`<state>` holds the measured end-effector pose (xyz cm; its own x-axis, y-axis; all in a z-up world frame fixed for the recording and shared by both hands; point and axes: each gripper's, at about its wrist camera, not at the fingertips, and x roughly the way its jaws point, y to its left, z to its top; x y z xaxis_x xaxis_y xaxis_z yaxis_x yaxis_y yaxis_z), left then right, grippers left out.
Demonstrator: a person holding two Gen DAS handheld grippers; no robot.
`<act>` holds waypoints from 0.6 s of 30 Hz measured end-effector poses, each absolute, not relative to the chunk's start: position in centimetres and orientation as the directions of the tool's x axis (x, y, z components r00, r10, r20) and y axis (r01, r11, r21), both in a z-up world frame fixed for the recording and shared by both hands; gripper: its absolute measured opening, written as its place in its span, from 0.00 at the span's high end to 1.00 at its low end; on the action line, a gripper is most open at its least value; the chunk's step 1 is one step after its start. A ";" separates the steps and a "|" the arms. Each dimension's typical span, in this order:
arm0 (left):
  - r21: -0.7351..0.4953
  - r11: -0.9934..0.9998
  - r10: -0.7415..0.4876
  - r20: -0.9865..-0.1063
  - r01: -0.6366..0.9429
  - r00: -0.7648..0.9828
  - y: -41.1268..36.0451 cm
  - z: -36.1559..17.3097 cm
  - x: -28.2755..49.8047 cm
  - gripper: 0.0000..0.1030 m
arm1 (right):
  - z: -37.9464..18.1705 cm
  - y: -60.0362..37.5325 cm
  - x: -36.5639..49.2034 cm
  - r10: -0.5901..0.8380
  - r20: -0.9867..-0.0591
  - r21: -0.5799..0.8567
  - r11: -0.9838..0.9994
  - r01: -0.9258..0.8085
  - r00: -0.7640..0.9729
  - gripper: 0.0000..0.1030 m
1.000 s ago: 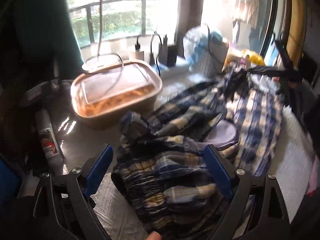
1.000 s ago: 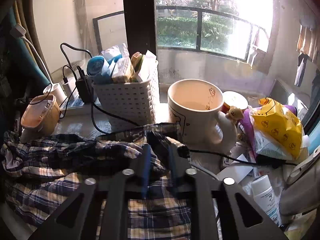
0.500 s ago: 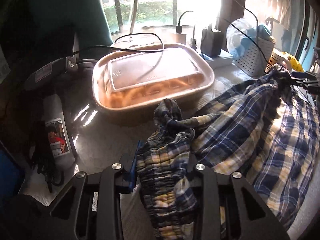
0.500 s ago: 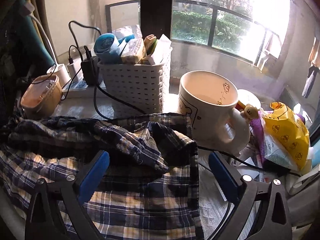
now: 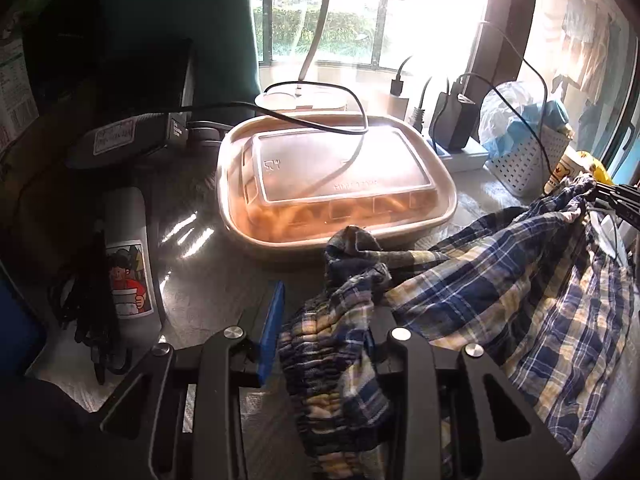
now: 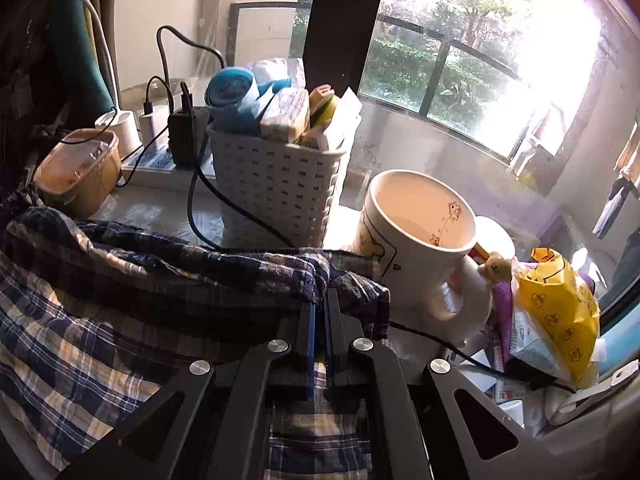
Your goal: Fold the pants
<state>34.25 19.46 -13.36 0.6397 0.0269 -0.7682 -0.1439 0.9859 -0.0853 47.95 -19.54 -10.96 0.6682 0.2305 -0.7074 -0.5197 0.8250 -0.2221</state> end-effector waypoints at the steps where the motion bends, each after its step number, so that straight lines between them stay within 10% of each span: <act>1: -0.103 0.984 0.013 -0.769 -0.145 0.639 19.8 -13.3 34.1 0.68 | -10.6 -19.5 48.2 0.231 -0.704 -0.223 0.826 -0.518 0.671 0.97; 6: -0.135 0.977 0.000 -0.771 -0.164 0.636 20.0 -13.3 35.0 0.65 | -10.2 -19.8 52.1 0.235 -0.749 -0.176 0.831 -0.527 0.620 0.97; 12: -0.141 0.963 0.059 -0.722 -0.231 0.689 21.2 -11.6 34.2 0.21 | -10.5 -19.0 54.3 0.240 -0.786 -0.157 0.815 -0.558 0.571 0.92; 13: -0.146 0.961 0.067 -0.706 -0.237 0.705 21.4 -11.0 33.7 0.19 | -9.9 -19.2 53.8 0.256 -0.771 -0.154 0.814 -0.561 0.583 0.82; 16: -0.165 0.958 0.066 -0.669 -0.235 0.740 21.5 -9.3 32.3 0.17 | -7.4 -20.3 51.8 0.334 -0.736 -0.122 0.790 -0.601 0.589 0.00; 18: -0.158 0.962 0.065 -0.659 -0.222 0.749 20.9 -8.6 31.4 0.17 | -6.4 -21.1 50.4 0.325 -0.714 -0.145 0.797 -0.586 0.620 0.00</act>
